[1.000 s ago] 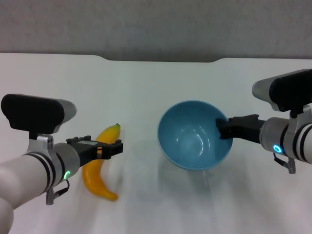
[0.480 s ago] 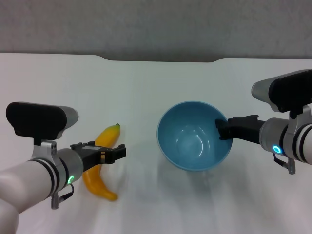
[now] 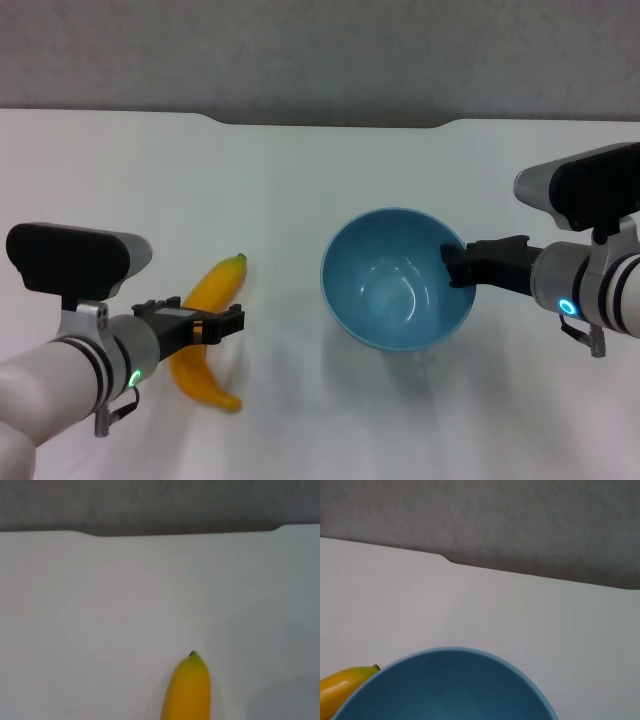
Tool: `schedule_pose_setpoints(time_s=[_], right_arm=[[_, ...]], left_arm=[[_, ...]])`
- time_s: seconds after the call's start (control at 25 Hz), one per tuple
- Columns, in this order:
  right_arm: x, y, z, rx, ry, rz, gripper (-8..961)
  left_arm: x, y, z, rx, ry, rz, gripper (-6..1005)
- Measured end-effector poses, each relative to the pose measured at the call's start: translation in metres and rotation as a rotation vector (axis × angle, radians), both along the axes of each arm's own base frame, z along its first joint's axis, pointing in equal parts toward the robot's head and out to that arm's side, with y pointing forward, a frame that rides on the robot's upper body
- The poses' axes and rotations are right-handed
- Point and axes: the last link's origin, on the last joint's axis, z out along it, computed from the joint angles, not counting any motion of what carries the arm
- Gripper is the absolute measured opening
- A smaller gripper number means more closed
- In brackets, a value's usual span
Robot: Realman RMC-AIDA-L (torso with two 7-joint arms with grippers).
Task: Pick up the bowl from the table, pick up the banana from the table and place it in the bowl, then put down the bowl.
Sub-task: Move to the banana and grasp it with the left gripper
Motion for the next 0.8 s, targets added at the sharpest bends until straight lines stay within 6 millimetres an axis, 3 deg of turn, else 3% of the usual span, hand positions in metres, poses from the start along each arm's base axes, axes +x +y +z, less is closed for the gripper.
schedule_pose_setpoints(time_s=[0.8], right_arm=[[-0.003, -0.001, -0.001, -0.005, -0.004, 0.017, 38]], left_arm=[[-0.029, -0.001, -0.001, 0.014, 0.017, 0.057, 890]])
